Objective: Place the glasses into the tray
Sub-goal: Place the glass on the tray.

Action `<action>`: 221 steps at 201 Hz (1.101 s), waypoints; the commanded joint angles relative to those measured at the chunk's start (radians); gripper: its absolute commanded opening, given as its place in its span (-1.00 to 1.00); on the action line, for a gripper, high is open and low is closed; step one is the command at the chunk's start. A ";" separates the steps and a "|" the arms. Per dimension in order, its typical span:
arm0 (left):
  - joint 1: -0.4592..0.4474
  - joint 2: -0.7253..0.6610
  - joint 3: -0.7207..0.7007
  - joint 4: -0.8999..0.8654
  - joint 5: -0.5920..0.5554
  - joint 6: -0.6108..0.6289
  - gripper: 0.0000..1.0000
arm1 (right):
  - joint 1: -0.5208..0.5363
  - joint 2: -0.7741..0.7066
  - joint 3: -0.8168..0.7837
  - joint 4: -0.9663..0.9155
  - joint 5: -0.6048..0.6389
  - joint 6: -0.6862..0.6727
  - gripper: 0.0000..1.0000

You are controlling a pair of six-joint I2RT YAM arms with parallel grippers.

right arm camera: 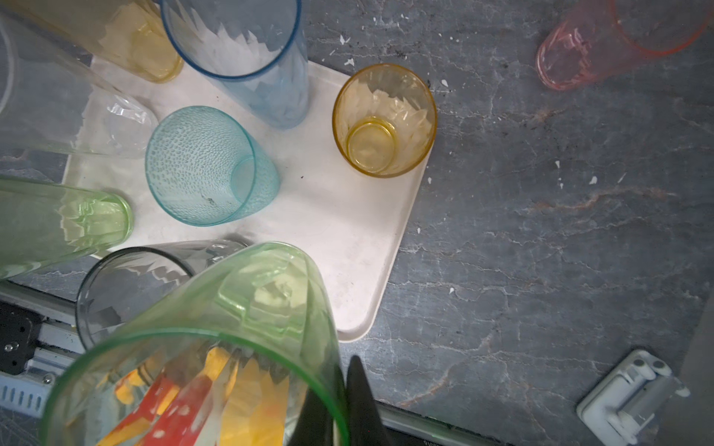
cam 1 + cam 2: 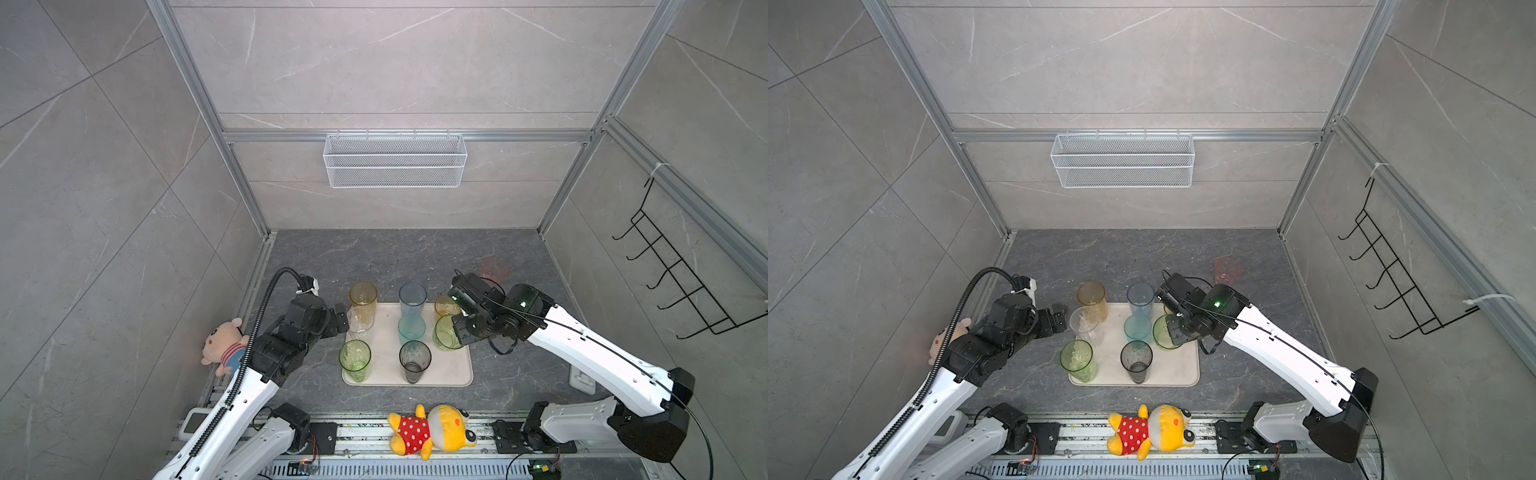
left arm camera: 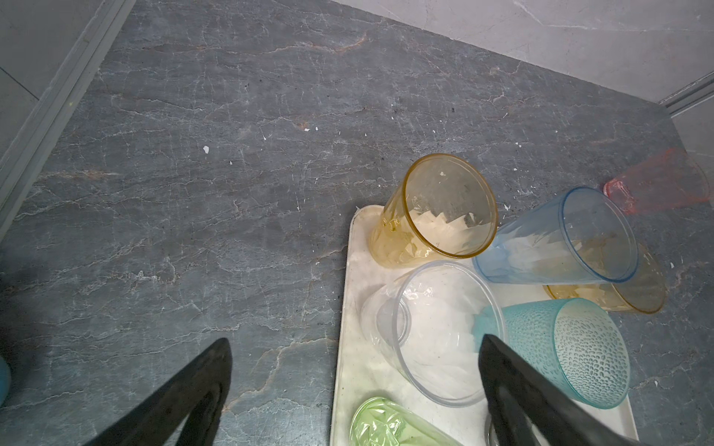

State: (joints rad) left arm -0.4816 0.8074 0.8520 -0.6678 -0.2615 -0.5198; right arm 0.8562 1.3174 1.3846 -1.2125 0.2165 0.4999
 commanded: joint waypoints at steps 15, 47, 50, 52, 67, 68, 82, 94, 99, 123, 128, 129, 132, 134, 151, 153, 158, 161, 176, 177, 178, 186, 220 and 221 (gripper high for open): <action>0.004 -0.012 -0.004 0.010 -0.019 -0.016 1.00 | 0.004 -0.009 -0.037 0.005 0.054 0.045 -1.00; 0.004 -0.014 -0.007 0.009 -0.019 -0.016 1.00 | 0.003 0.009 -0.065 0.034 0.088 0.043 -1.00; 0.005 -0.014 -0.007 0.008 -0.019 -0.015 1.00 | 0.003 0.012 -0.068 0.036 0.089 0.043 -1.00; 0.005 -0.014 -0.007 0.009 -0.019 -0.016 1.00 | 0.003 0.015 -0.068 0.038 0.090 0.041 -1.00; 0.005 -0.012 -0.008 0.008 -0.017 -0.019 1.00 | 0.000 0.034 -0.079 0.055 0.092 0.037 -1.00; 0.005 -0.012 -0.007 0.008 -0.016 -0.018 1.00 | -0.001 0.036 -0.080 0.055 0.092 0.037 -1.00; 0.005 -0.013 -0.006 0.004 -0.014 -0.019 1.00 | -0.007 0.053 -0.089 0.068 0.091 0.034 -1.00; 0.005 -0.013 -0.004 -0.002 -0.014 -0.020 0.99 | -0.015 0.063 -0.098 0.084 0.092 0.030 -1.00; 0.005 -0.015 -0.004 -0.003 -0.013 -0.020 1.00 | -0.020 0.065 -0.104 0.094 0.089 0.028 -1.00; 0.005 -0.015 -0.002 -0.006 -0.017 -0.020 1.00 | -0.048 0.083 -0.129 0.138 0.062 0.012 -1.00; 0.005 -0.014 -0.002 -0.006 -0.018 -0.019 1.00 | -0.054 0.089 -0.134 0.148 0.059 0.009 -1.00; 0.005 -0.013 -0.001 -0.006 -0.017 -0.019 1.00 | -0.056 0.090 -0.136 0.149 0.058 0.009 -1.00; 0.005 -0.012 0.000 -0.006 -0.016 -0.019 1.00 | -0.059 0.094 -0.140 0.155 0.055 0.007 -1.00; 0.005 -0.011 0.001 -0.006 -0.016 -0.019 1.00 | -0.062 0.095 -0.144 0.159 0.053 0.006 -1.00; 0.005 -0.003 0.008 -0.006 -0.013 -0.019 1.00 | -0.083 0.111 -0.167 0.189 0.037 -0.003 -1.00; 0.005 -0.002 0.008 -0.006 -0.013 -0.020 1.00 | -0.085 0.112 -0.171 0.192 0.036 -0.005 -1.00; 0.005 0.001 0.009 -0.007 -0.013 -0.019 1.00 | -0.092 0.115 -0.180 0.204 0.030 -0.008 -1.00; 0.005 0.002 0.011 -0.007 -0.013 -0.019 1.00 | -0.097 0.117 -0.186 0.213 0.029 -0.008 -1.00; 0.005 0.009 0.017 -0.006 -0.014 -0.019 1.00 | -0.122 0.125 -0.220 0.251 0.019 -0.015 -1.00; 0.005 0.009 0.017 -0.006 -0.014 -0.020 1.00 | -0.124 0.126 -0.222 0.254 0.019 -0.015 -1.00; 0.006 0.010 0.018 -0.006 -0.013 -0.019 1.00 | -0.127 0.127 -0.225 0.256 0.017 -0.015 -1.00; 0.005 0.012 0.019 -0.004 -0.012 -0.020 1.00 | -0.141 0.133 -0.242 0.273 0.007 -0.017 -1.00; 0.005 0.025 0.023 -0.001 -0.006 -0.019 1.00 | -0.178 0.154 -0.293 0.327 -0.020 -0.021 -1.00; 0.005 0.025 0.023 -0.002 -0.006 -0.019 1.00 | -0.180 0.154 -0.293 0.329 -0.022 -0.021 -1.00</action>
State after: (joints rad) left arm -0.4816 0.8280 0.8425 -0.6689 -0.2600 -0.5213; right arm 0.6952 1.4574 1.1179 -0.9466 0.2253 0.4965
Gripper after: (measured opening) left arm 0.997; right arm 0.078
